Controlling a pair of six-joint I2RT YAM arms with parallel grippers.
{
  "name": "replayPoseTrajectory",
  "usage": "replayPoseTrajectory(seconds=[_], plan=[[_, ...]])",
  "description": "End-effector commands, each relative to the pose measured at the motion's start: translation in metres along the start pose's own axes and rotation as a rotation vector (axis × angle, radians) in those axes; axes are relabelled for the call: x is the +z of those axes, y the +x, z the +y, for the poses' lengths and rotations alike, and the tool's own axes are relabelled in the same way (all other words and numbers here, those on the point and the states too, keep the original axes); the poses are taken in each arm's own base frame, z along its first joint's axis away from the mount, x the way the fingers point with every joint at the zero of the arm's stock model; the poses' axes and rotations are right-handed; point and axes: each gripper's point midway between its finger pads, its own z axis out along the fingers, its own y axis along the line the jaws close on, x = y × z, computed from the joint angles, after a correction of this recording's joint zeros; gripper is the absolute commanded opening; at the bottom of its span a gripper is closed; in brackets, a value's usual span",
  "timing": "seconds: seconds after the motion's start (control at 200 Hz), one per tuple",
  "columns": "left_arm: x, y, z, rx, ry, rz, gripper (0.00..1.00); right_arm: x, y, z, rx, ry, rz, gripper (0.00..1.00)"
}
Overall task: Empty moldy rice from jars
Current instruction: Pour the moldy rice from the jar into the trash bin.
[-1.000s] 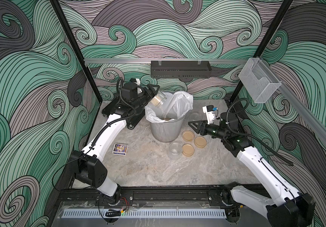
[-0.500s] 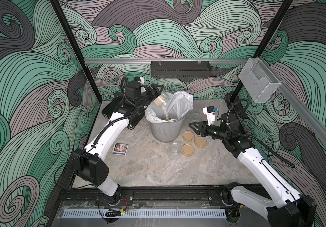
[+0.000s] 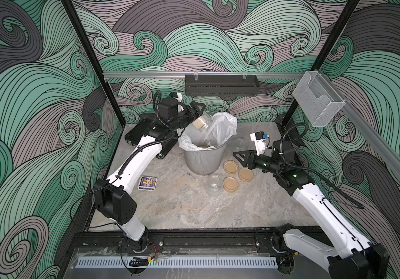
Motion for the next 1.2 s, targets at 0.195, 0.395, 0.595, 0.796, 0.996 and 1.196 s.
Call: replayPoseTrajectory(seconds=[0.195,0.395,0.595,0.796,0.996,1.196], plan=[[-0.008,-0.019,-0.039,0.075,0.077,-0.065,0.54,-0.003,0.0,-0.003,-0.017,0.01,-0.007,0.49],[-0.008,-0.018,-0.04,0.113,0.065,-0.063,0.54,-0.003,0.0,-0.003,-0.014,0.011,-0.006,0.49],[-0.012,-0.018,-0.039,0.158,0.042,-0.07,0.54,-0.002,-0.001,-0.004,-0.007,0.011,-0.006,0.49],[-0.016,-0.019,-0.038,0.213,0.021,-0.078,0.54,0.0,-0.002,-0.003,0.001,0.007,-0.006,0.49],[-0.019,-0.019,-0.035,0.254,-0.003,-0.079,0.54,0.002,-0.004,-0.003,0.009,-0.003,-0.001,0.49],[-0.022,-0.02,-0.033,0.312,-0.032,-0.089,0.54,0.004,-0.005,-0.002,0.012,-0.008,0.004,0.48]])
